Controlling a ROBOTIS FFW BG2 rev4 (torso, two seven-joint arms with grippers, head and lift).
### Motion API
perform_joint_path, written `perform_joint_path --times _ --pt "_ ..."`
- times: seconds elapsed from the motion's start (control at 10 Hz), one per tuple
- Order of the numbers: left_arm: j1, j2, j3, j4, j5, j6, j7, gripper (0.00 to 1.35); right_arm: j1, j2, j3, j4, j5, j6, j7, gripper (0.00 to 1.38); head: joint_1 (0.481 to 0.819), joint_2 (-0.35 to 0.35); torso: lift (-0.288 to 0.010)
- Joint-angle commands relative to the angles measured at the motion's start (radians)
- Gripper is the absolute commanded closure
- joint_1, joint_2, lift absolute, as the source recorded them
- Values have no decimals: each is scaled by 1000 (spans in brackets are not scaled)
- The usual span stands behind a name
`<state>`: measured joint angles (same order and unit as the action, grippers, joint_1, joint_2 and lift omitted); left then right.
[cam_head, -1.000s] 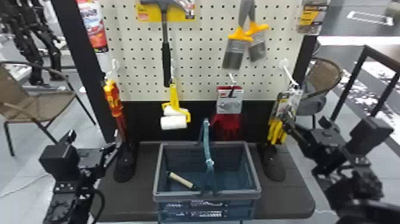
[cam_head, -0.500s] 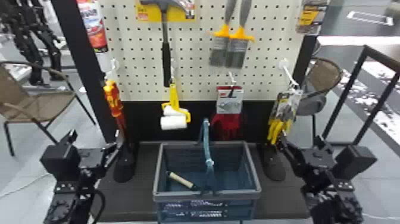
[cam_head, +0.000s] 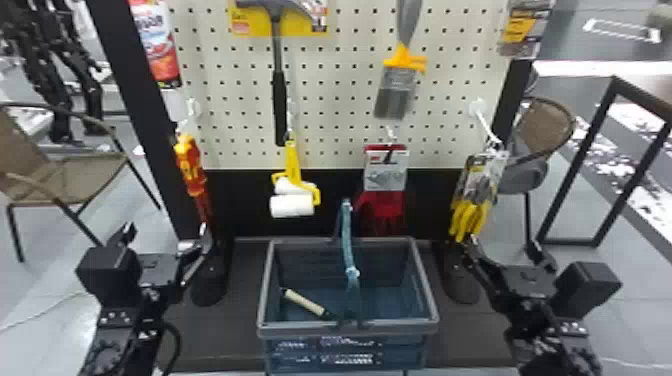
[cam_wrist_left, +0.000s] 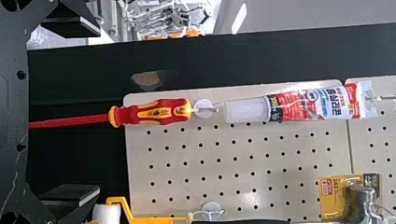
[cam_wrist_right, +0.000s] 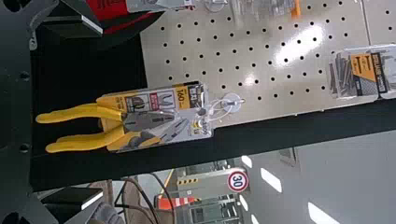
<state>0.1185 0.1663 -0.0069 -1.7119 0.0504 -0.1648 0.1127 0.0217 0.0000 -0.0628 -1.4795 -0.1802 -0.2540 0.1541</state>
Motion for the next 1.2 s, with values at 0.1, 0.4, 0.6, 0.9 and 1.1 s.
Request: perform_joint_path --times 0.1,0.4,0.6,0.9,1.1 --pt "-10 -1 7 0 -30 11 -1 124 3 1 1 21 28 -21 -18 98 549 0 -100" --pt "0 -16 45 -20 -95 74 1 124 18 1 1 8 64 -14 -100 98 549 0 -100" --pt "4 -37 79 -20 -138 77 1 124 26 1 0 1 84 -2 -123 98 549 0 -100" --pt "13 -41 81 -20 -89 53 1 124 32 1 0 -45 82 35 -122 131 549 0 -100" --pt "12 -33 61 -6 -3 21 -1 124 35 1 8 -78 70 58 -111 131 549 0 -100"
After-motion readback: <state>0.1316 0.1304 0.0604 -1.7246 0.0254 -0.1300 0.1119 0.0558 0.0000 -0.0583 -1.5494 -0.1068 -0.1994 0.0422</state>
